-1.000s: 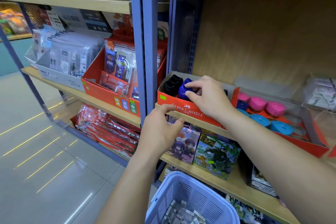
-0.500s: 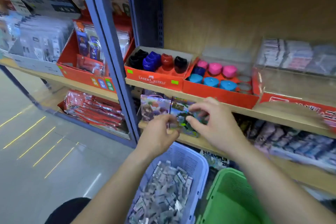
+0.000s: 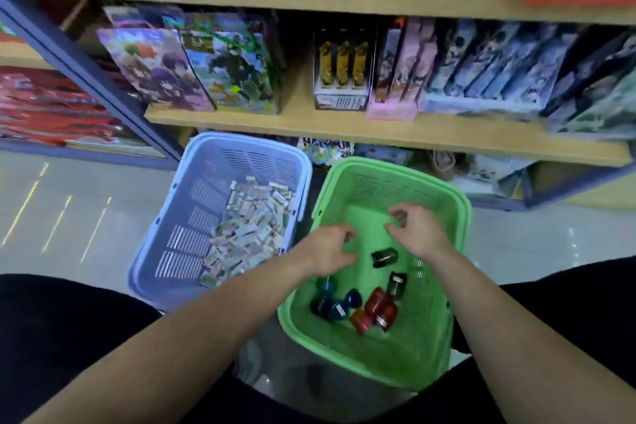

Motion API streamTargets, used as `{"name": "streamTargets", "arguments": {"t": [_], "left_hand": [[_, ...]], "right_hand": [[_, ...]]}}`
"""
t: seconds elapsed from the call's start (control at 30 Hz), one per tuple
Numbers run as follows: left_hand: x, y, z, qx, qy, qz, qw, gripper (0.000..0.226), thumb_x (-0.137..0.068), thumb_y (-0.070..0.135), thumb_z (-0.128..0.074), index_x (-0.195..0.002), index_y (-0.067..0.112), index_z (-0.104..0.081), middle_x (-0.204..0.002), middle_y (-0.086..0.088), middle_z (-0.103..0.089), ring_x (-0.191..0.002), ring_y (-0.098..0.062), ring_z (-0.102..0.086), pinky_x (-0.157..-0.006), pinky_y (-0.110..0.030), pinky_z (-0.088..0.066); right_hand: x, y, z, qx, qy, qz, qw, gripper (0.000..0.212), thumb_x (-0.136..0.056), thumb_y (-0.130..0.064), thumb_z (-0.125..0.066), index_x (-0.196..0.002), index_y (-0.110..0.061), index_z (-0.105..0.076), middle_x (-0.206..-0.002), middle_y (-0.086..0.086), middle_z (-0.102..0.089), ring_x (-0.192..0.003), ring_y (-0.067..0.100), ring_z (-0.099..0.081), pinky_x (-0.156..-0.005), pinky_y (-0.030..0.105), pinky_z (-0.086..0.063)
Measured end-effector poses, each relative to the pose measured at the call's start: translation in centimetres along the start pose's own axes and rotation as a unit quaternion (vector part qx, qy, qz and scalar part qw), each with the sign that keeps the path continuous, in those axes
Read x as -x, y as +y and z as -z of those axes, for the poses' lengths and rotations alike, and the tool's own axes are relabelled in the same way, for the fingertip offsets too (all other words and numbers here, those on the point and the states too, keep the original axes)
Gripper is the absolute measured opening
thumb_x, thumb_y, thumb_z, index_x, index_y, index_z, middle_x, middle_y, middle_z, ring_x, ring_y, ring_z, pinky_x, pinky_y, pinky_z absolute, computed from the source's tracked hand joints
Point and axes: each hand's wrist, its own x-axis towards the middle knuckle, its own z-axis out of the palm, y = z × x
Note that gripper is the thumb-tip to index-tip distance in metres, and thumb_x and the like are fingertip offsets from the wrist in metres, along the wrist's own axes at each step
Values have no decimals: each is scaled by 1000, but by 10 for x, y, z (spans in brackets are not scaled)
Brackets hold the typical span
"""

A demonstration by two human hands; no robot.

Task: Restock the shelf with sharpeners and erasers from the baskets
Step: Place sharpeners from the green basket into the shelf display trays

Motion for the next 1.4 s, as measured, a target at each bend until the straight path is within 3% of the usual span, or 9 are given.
{"name": "streamTargets", "arguments": {"t": [0.1, 0.27, 0.37, 0.43, 0.6, 0.77, 0.9, 1.03, 1.4], "left_hand": [[-32, -14, -42, -7, -33, 43, 998, 65, -94, 25, -71, -150, 13, -40, -146, -12, -54, -126, -27, -58, -108, -34, -45], [-86, -41, -94, 9, -31, 153, 988, 64, -94, 18, -70, -149, 12, -38, -143, -17, -51, -126, -33, -56, -108, -44, -48], [-90, -60, -124, 15, 6, 182, 983, 66, -91, 19, -74, -146, 11, -40, -146, -15, -46, -133, -33, -47, -113, -45, -42], [-85, -71, -143, 11, 1, 187, 982, 71, -89, 22, -77, -148, 10, -39, -149, -14, -42, -137, -32, -42, -116, -44, -37], [-85, -83, -163, 4, -52, 176, 983, 78, -79, 21, -86, -146, 20, -46, -152, -7, -35, -141, -32, -35, -118, -49, -35], [-88, -88, -168, 34, -80, 165, 983, 70, -78, 11, -86, -138, 27, -54, -143, -3, -31, -124, -29, -51, -93, -22, -47], [-87, -79, -168, -6, -112, 144, 983, 74, -74, 30, -89, -139, 35, -54, -136, -2, -27, -124, -27, -46, -115, -36, -38], [-89, -65, -170, -57, -143, 119, 981, 74, -70, 49, -87, -135, 41, -52, -144, -3, -23, -130, -32, -30, -116, -50, -33], [-97, -76, -167, -11, -31, 140, 990, 62, -71, 55, -85, -125, 32, -62, -141, 4, -30, -127, -23, -36, -107, -41, -39]], "right_hand": [[-16, 29, -31, -1, -45, -54, 998, 49, -94, -26, -69, -139, -11, -56, -136, 9, -62, -114, 25, -63, -104, 38, -48], [-39, 64, -90, 6, -78, -120, 990, 54, -95, -13, -67, -146, -13, -48, -145, 10, -48, -93, 17, -62, -79, 11, -45], [-49, 77, -124, 12, -91, -165, 982, 62, -92, -6, -67, -149, -15, -45, -157, 11, -31, -124, 32, -56, -108, 32, -44], [-50, 85, -143, 1, -96, -188, 977, 63, -93, -5, -67, -150, -17, -44, -161, 10, -23, -135, 35, -46, -113, 38, -39], [-50, 96, -170, 16, -50, -205, 977, 56, -88, -18, -74, -139, -19, -51, -145, 15, -38, -128, 36, -47, -106, 45, -46], [-51, 97, -171, -30, -54, -235, 970, 45, -89, -24, -75, -128, -17, -56, -127, 12, -47, -108, 33, -57, -95, 42, -51], [-50, 100, -168, -146, -41, -264, 953, 37, -95, -19, -68, -128, -15, -52, -116, 10, -62, -100, 29, -59, -88, 36, -48], [-46, 101, -165, -188, -30, -279, 941, 39, -95, -15, -67, -131, -13, -51, -119, 11, -63, -104, 28, -60, -95, 39, -48], [-42, 101, -166, -189, 9, -288, 939, 40, -94, -21, -69, -128, -14, -50, -117, 9, -60, -100, 26, -61, -90, 39, -51]]}}
